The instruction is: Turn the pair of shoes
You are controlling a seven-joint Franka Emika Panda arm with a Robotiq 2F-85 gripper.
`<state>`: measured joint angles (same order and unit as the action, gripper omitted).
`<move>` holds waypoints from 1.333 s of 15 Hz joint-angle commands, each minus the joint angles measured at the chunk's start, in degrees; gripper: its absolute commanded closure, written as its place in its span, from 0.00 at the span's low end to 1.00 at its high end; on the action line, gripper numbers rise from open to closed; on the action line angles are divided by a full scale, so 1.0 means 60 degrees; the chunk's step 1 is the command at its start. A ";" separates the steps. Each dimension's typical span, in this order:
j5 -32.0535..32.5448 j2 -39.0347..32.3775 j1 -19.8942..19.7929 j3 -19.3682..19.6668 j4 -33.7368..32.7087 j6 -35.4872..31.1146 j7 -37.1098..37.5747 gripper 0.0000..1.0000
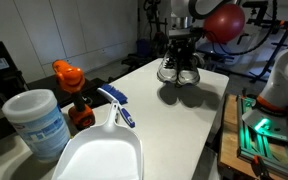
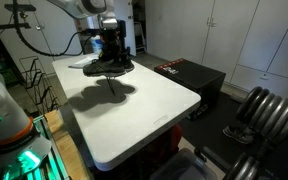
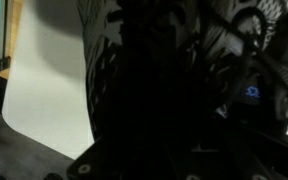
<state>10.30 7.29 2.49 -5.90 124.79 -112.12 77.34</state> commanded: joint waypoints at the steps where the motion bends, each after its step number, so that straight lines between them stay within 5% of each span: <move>1: 0.1108 0.0426 0.0081 -0.0170 0.0248 -0.0679 -0.0585 0.95; 11: 0.0735 0.0431 0.0122 0.0060 0.0421 -0.2873 -0.5604 0.95; 20: -0.1554 0.0095 0.0414 0.0019 0.0420 -0.3330 -1.0426 0.95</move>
<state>4.77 7.60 4.24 -6.14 126.77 -131.47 21.83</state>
